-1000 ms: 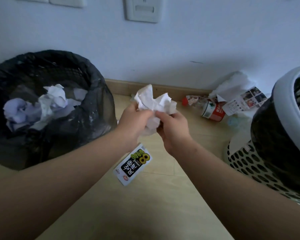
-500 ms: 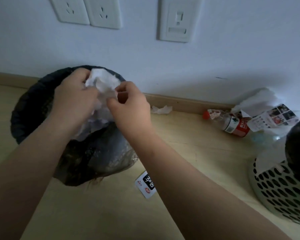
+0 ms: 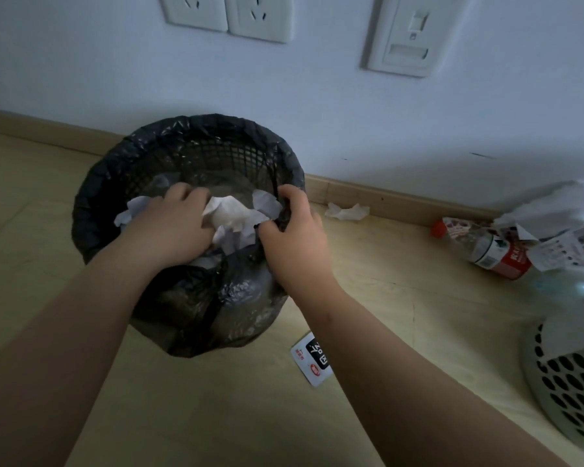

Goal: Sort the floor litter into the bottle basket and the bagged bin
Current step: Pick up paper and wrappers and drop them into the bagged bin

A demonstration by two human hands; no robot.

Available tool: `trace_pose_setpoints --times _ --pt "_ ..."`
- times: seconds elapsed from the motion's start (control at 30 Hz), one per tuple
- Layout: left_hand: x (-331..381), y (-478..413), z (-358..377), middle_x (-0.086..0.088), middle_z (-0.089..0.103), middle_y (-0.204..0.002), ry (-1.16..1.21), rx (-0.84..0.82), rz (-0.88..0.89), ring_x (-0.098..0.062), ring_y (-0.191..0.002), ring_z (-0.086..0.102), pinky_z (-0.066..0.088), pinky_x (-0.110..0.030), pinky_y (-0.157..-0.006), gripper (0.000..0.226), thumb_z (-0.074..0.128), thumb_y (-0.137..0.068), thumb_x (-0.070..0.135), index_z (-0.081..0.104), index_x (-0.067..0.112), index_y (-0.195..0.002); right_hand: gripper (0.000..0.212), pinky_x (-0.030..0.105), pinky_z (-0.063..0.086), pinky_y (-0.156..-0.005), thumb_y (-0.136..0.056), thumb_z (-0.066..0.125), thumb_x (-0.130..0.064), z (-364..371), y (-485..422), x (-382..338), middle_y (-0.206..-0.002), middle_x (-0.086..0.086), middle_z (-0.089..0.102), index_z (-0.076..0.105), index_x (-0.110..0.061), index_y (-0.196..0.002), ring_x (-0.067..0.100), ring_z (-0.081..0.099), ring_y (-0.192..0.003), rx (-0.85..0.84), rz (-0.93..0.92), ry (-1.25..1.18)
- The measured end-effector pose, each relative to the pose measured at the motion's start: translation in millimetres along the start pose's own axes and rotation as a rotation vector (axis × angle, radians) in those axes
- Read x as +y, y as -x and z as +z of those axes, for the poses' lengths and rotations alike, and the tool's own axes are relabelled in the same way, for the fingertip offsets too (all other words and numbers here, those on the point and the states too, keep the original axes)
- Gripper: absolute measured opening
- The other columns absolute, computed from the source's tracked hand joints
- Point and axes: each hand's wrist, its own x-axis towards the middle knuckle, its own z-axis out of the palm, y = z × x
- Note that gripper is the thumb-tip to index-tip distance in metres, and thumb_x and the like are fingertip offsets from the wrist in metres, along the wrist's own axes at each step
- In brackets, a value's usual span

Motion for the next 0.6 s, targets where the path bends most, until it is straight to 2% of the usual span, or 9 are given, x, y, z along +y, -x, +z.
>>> trace_pose_setpoints --times 0.07,0.2,0.23,0.33,0.4,0.47,0.53,0.6 --pt "-1.6 0.9 -3.9 -0.007 0.02 -0.15 0.078 0.023 0.001 -0.036 -0.132 0.033 0.033 -0.042 -0.102 0.062 0.05 -0.09 0.031 0.023 0.019 -0.144 0.053 0.033 0.048 -0.079 -0.091 0.046 -0.017 3.5 -1.3 -0.9 -0.12 -0.002 0.047 0.032 -0.034 -0.139 0.012 0.051 -0.082 0.001 0.0 -0.117" --pt "-3.5 4.2 -11.9 -0.004 0.023 -0.15 0.201 0.127 -0.016 -0.034 -0.134 0.03 0.03 -0.043 -0.105 0.062 0.054 -0.086 0.028 0.029 0.021 -0.143 0.052 0.042 0.048 -0.098 -0.094 0.048 -0.022 13.8 -5.0 -3.2 -0.103 -0.012 0.05 0.03 -0.038 -0.141 0.014 0.054 -0.104 -0.058 0.033 -0.337" --pt "-4.6 4.2 -13.0 -0.005 0.023 -0.15 0.236 0.157 -0.019 -0.032 -0.135 0.03 0.03 -0.044 -0.106 0.061 0.055 -0.086 0.025 0.03 0.021 -0.142 0.055 0.042 0.047 -0.1 -0.095 0.049 -0.019 15.6 -5.2 -3.3 -0.105 -0.013 0.052 0.028 -0.038 -0.142 0.013 0.053 -0.107 -0.101 0.042 -0.39" --pt "-7.2 5.8 -16.3 -0.005 0.024 -0.15 0.318 0.257 -0.038 -0.028 -0.137 0.027 0.026 -0.045 -0.111 0.06 0.057 -0.084 0.018 0.035 0.017 -0.14 0.064 0.042 0.045 -0.103 -0.095 0.047 -0.008 19.1 -4.9 -3.3 -0.136 -0.004 0.047 0.021 -0.037 -0.146 0.017 0.05 -0.122 -0.255 0.076 -0.58" --pt "-5.4 8.5 -18.5 -0.006 0.023 -0.151 0.341 0.373 -0.058 -0.029 -0.138 0.024 0.022 -0.046 -0.112 0.059 0.058 -0.082 0.014 0.038 0.016 -0.137 0.065 0.043 0.045 -0.103 -0.095 0.045 -0.006 18.0 -5.9 1.1 -0.141 -0.002 0.044 0.021 -0.036 -0.147 0.02 0.049 -0.125 -0.263 0.065 -0.606" --pt "0.5 11.8 -19.4 -0.011 0.022 -0.151 0.362 0.506 -0.047 -0.033 -0.138 0.023 0.019 -0.05 -0.113 0.057 0.057 -0.08 0.009 0.039 0.013 -0.134 0.06 0.041 0.045 -0.103 -0.095 0.045 -0.007 11.6 -8.4 9.0 -0.135 -0.002 0.045 0.026 -0.036 -0.144 0.02 0.053 -0.12 -0.185 0.081 -0.565" --pt "8.9 15.1 -18.8 -0.017 0.025 -0.148 0.36 0.628 0.019 -0.038 -0.138 0.022 0.018 -0.056 -0.113 0.055 0.056 -0.076 0.003 0.042 0.008 -0.129 0.055 0.034 0.05 -0.085 -0.095 0.042 -0.007 2.8 -10.8 20.7 -0.119 0.001 0.052 0.031 -0.033 -0.142 0.019 0.058 -0.095 -0.079 0.172 -0.521" --pt "22.8 19.8 -14.8 -0.024 0.034 -0.142 0.339 0.764 0.167 -0.043 -0.136 0.026 0.023 -0.06 -0.11 0.05 0.055 -0.071 -0.001 0.049 0.002 -0.12 0.05 0.031 0.045 -0.067 -0.094 0.04 -0.005 -5.6 -11.8 36.7 -0.096 -0.003 0.055 0.036 -0.025 -0.139 0.018 0.053 -0.078 0.012 0.255 -0.468"
